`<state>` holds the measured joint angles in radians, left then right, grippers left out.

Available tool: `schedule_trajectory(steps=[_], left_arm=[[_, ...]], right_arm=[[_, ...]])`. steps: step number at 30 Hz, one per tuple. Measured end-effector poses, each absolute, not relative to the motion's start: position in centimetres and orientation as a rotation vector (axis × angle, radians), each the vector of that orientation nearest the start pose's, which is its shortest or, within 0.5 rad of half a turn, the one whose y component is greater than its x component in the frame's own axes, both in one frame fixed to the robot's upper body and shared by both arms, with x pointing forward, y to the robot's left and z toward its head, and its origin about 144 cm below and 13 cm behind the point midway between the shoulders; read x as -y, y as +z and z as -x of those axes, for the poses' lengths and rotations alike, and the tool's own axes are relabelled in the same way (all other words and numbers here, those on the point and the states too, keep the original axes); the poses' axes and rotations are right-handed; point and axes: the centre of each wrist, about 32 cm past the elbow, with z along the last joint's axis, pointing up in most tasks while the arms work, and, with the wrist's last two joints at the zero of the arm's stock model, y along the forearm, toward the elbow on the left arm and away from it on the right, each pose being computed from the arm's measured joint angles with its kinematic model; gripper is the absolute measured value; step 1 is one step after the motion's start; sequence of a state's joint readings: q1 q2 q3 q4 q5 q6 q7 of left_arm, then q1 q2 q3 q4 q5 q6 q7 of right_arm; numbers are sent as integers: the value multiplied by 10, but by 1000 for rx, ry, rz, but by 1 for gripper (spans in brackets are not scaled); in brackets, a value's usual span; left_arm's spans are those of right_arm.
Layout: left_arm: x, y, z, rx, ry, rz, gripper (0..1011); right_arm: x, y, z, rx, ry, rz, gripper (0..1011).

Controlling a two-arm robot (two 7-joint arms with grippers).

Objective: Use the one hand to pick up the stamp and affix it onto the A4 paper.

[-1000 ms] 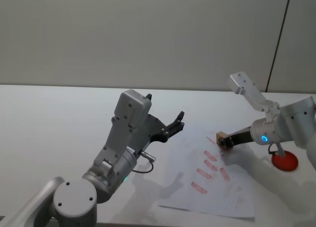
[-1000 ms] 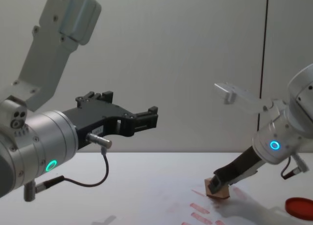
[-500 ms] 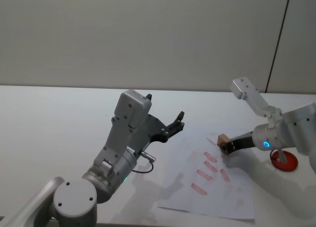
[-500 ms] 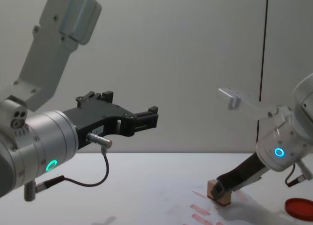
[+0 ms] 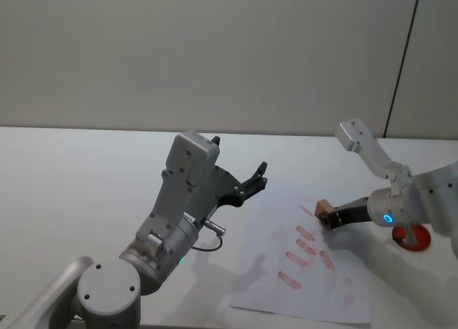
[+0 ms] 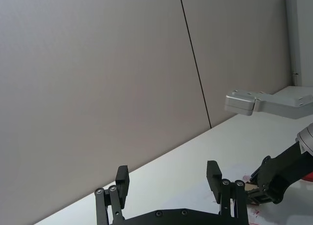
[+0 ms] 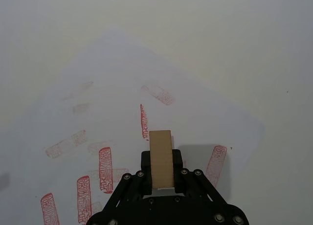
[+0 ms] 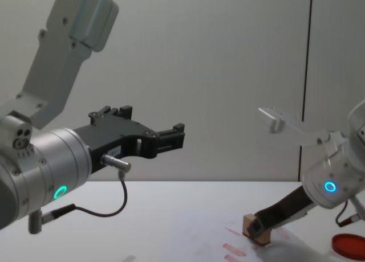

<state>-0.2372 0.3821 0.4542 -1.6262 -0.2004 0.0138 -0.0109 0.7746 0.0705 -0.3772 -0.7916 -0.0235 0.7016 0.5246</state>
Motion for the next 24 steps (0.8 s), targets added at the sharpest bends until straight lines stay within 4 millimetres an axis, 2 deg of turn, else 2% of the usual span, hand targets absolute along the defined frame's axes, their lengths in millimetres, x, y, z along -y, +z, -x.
schedule_trajectory(steps=[14,24], left_arm=[[-198,1204,-492,268,1124,-61,1002],[-198,1204,-492,268,1124,-61,1002]], right_arm=[[182,1210,-645,-410,-897,685,217],[180,1233,-647,-377,-894,612,218]])
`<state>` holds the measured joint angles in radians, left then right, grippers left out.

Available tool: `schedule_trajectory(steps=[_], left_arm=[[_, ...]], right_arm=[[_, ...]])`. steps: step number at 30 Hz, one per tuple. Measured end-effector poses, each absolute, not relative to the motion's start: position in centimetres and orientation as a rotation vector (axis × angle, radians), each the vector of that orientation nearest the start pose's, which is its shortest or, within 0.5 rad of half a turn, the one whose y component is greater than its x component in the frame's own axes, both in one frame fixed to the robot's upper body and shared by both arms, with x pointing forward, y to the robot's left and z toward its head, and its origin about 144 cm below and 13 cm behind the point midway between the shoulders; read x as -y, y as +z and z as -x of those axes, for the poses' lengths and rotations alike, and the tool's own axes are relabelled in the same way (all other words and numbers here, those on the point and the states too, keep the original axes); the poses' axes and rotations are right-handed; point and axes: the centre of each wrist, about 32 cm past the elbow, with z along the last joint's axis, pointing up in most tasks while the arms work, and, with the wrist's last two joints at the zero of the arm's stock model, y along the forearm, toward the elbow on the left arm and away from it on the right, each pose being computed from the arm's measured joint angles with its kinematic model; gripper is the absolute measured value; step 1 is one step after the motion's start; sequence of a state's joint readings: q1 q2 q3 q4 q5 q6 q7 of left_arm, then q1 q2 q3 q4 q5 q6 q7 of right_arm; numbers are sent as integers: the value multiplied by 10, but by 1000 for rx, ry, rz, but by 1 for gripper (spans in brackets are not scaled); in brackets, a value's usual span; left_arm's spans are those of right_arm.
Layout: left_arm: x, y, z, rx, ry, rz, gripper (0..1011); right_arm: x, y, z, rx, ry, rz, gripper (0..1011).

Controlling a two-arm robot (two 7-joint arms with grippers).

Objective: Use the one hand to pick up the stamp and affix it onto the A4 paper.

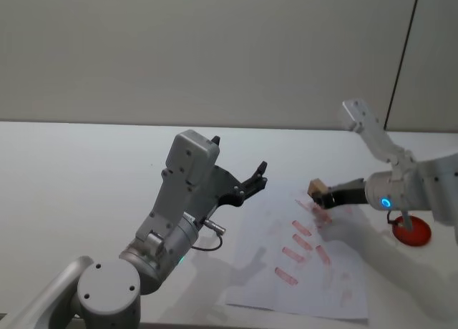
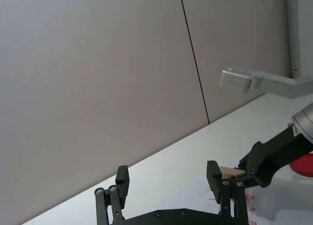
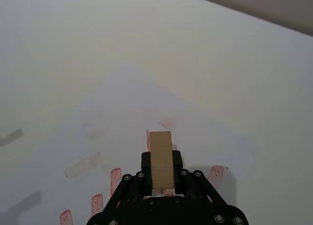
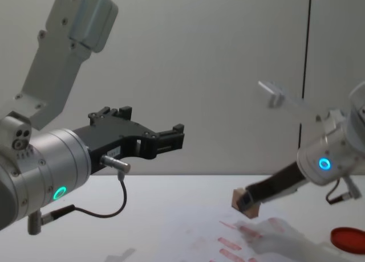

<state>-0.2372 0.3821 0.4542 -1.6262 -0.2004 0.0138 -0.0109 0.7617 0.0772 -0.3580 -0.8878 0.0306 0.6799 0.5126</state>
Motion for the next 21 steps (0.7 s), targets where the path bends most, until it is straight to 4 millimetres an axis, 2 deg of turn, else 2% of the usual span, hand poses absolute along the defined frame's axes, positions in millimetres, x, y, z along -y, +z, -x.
schedule_trajectory(steps=[10,21], left_arm=[[-198,1204,-492,268,1124,-61,1002],[-198,1204,-492,268,1124,-61,1002]], right_arm=[[184,1257,-646,-345,-882,553,217],[202,1263,-636,-350,-882,543,217]])
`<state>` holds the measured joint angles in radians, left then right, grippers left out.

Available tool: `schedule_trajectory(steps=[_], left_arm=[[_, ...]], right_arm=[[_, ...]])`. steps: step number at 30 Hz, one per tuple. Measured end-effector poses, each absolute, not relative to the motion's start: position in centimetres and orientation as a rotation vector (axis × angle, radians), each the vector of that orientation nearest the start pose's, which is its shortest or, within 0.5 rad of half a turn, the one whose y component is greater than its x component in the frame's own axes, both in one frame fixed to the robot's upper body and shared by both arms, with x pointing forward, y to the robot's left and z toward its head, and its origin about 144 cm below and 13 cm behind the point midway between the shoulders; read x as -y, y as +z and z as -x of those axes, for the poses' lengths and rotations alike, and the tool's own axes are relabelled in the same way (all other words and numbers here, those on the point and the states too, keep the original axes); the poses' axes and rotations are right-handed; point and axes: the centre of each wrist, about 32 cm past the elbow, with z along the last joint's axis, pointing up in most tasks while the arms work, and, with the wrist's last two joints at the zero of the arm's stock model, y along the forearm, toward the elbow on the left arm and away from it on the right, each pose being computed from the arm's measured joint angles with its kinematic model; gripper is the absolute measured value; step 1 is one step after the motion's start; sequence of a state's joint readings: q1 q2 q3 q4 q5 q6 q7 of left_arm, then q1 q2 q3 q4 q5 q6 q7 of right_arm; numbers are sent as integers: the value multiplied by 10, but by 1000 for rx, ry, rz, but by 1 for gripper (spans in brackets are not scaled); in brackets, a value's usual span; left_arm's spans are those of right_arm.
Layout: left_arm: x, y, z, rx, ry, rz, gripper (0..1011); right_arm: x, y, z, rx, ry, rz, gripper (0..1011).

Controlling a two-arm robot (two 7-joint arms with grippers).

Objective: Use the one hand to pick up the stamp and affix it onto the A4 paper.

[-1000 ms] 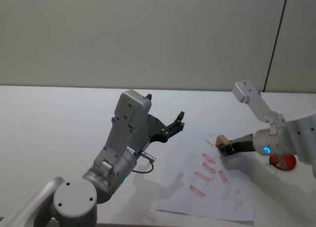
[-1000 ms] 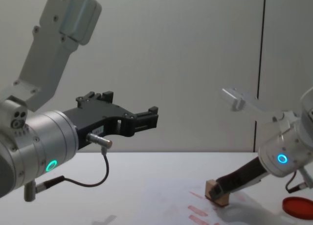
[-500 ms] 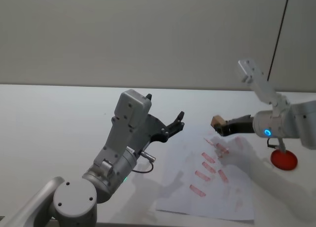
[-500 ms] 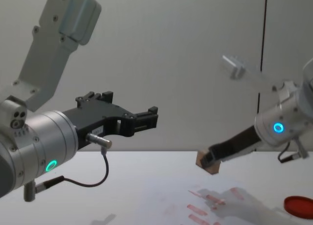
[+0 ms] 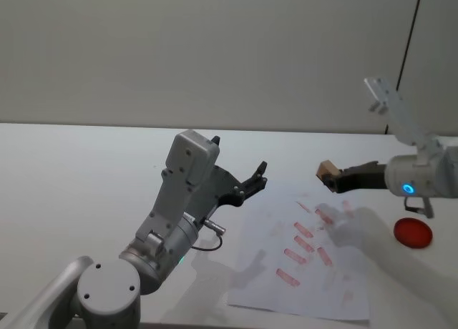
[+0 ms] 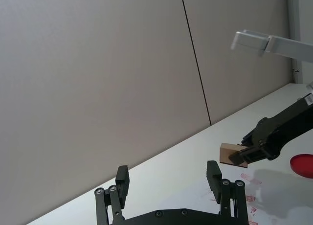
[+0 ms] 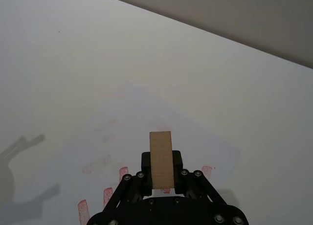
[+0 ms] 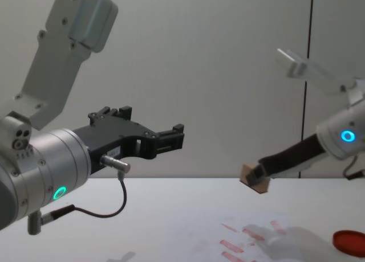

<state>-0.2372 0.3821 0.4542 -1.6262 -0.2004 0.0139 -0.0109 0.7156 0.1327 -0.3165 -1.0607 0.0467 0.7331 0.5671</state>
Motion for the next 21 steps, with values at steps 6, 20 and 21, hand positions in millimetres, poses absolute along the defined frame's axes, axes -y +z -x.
schedule_trajectory(steps=[6,20,21], left_arm=[[-198,1204,-492,268,1124,-61,1002],[-198,1204,-492,268,1124,-61,1002],[-198,1204,-492,268,1124,-61,1002]], right_arm=[[220,1259,-622,-374,-898,534,217],[267,1250,-577,-391,-974,486,217],[270,1250,-575,-390,-979,484,217]])
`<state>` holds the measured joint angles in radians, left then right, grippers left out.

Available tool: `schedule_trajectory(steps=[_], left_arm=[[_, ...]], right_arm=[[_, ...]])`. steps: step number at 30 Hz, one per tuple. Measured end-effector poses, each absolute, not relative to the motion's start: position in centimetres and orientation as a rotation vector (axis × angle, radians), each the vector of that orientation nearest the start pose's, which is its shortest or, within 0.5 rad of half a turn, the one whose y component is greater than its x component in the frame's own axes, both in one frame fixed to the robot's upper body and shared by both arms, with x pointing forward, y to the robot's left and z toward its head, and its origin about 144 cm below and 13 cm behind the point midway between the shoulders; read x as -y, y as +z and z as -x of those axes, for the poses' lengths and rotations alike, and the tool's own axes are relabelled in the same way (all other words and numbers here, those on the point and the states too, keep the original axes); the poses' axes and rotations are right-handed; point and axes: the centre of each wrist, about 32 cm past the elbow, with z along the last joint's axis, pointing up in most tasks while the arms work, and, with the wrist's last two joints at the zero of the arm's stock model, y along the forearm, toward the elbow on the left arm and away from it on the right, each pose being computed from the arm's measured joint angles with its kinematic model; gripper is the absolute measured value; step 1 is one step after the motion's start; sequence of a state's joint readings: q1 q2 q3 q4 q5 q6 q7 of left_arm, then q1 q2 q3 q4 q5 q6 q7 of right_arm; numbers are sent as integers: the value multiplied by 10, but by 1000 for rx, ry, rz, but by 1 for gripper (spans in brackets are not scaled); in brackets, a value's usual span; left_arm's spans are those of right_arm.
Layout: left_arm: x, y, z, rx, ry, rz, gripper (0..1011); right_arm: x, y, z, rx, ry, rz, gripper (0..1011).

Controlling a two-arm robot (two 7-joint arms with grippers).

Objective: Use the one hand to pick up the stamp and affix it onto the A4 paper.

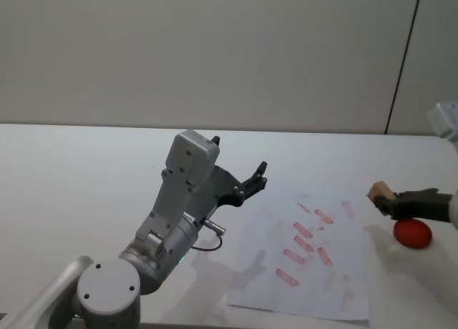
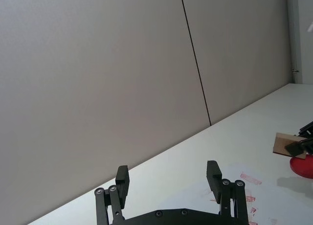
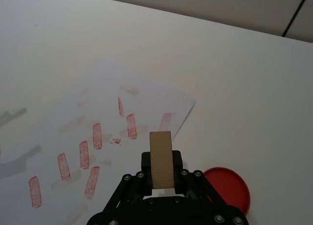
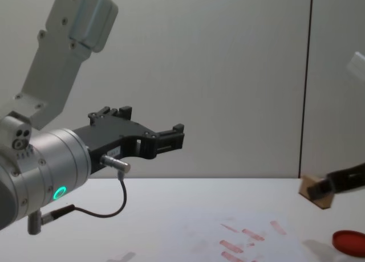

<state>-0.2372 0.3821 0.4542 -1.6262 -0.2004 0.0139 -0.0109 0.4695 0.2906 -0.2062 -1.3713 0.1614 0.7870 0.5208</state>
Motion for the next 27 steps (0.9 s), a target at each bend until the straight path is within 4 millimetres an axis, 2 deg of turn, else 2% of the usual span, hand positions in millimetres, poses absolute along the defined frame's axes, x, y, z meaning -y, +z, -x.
schedule_trajectory(steps=[12,27], left_arm=[[-198,1204,-492,268,1124,-61,1002],[-198,1204,-492,268,1124,-61,1002]], right_arm=[[298,1249,-556,-381,-1032,462,217],[319,1238,-554,-416,-1071,477,217]])
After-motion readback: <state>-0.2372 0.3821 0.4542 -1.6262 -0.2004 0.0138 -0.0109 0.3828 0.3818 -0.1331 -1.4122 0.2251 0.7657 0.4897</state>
